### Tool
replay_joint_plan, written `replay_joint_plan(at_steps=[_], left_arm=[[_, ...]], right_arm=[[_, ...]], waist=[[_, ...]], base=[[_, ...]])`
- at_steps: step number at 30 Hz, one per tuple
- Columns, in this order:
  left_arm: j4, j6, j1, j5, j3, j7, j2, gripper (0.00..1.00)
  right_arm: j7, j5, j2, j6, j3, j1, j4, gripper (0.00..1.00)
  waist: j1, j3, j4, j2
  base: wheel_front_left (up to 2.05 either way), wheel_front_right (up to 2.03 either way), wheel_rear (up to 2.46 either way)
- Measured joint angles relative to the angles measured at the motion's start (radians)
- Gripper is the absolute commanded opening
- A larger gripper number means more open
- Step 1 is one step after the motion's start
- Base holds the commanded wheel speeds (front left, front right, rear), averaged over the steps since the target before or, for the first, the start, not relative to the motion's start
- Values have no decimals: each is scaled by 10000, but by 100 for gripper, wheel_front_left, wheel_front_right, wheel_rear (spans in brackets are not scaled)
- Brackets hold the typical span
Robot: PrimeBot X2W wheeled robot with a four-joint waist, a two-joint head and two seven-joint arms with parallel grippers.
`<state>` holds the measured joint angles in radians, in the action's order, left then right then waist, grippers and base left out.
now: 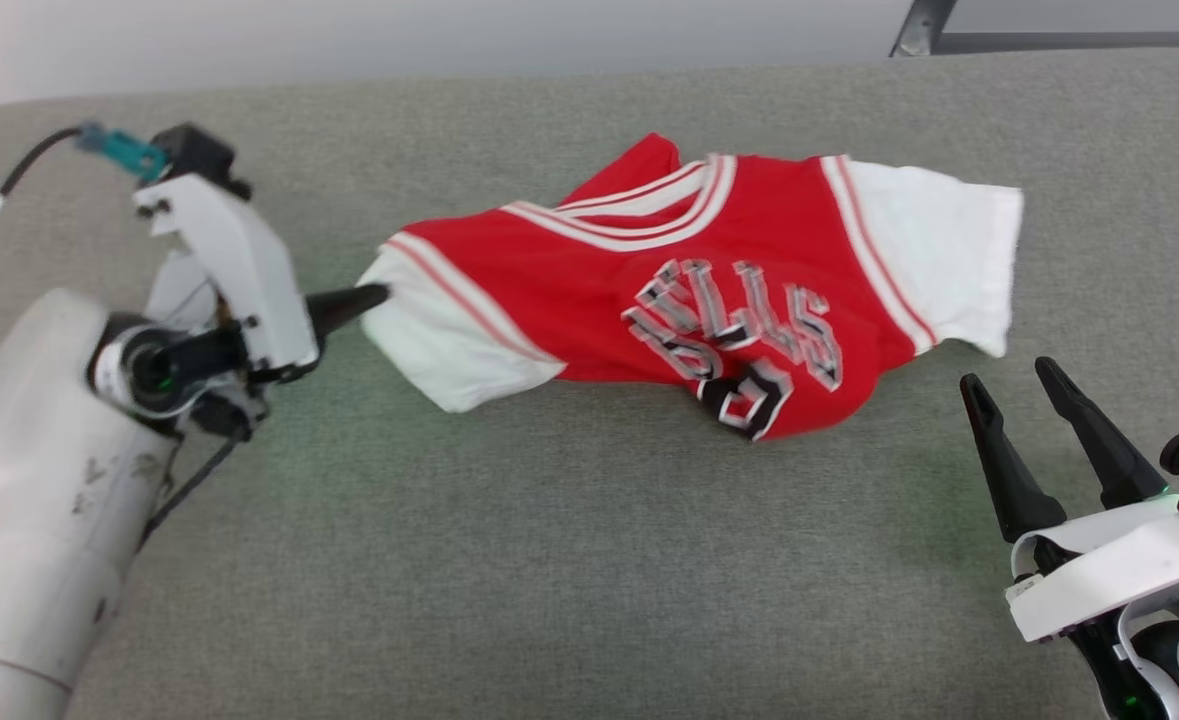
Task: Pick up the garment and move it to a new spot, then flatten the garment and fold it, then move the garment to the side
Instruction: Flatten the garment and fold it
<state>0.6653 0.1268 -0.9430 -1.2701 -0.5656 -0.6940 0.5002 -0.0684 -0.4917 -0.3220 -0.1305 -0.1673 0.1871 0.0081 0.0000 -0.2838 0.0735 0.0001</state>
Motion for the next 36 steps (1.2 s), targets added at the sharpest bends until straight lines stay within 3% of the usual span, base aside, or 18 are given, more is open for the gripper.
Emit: replay_joint_plan(at_steps=[9, 10, 11, 12, 21, 28, 31, 36], left_arm=[[746, -38, 166, 405, -111, 600, 236, 2], [796, -36, 164, 441, -117, 742, 196, 29], [836, -35, 161, 535, -159, 876, 167, 75], [836, -31, 157, 679, -242, 1009, 171, 100], [128, 10, 413, 1569, -619, 3072, 295, 100], [-1202, -4, 1535, 2447, -782, 5519, 362, 100], [-1954, -284, 2235, 2748, -784, 6560, 196, 100], [-3129, -1221, 3225, 3883, -1085, 8222, 2, 100]], right_arm=[[265, 25, -82, 0, 52, -86, -295, 100], [307, 25, -102, 0, 52, -86, -318, 100], [382, 29, -153, 0, 44, -84, -336, 100], [453, 54, -228, 0, 36, -75, -353, 100], [1551, -215, -1632, 0, -736, 1267, 123, 100], [3271, -802, -3225, -2, -2439, 2807, 1239, 100], [4063, -1342, -3956, -2, -3187, 3545, 1766, 100], [5428, -2297, -5060, -4, -4410, 4696, 2525, 100]], waist=[[0, -42, -150, 0], [0, -40, -150, 0], [0, -34, -152, 0], [0, -28, -159, 0], [0, 70, -619, 0], [0, 179, -1384, 0], [0, 202, -1791, 0], [0, 179, -2562, 0]], base=[[0, 0, 0], [0, 0, 0], [0, 0, 0], [0, 0, 0], [0, 0, 0], [0, 0, 0], [0, 0, 0], [0, 0, 0]])
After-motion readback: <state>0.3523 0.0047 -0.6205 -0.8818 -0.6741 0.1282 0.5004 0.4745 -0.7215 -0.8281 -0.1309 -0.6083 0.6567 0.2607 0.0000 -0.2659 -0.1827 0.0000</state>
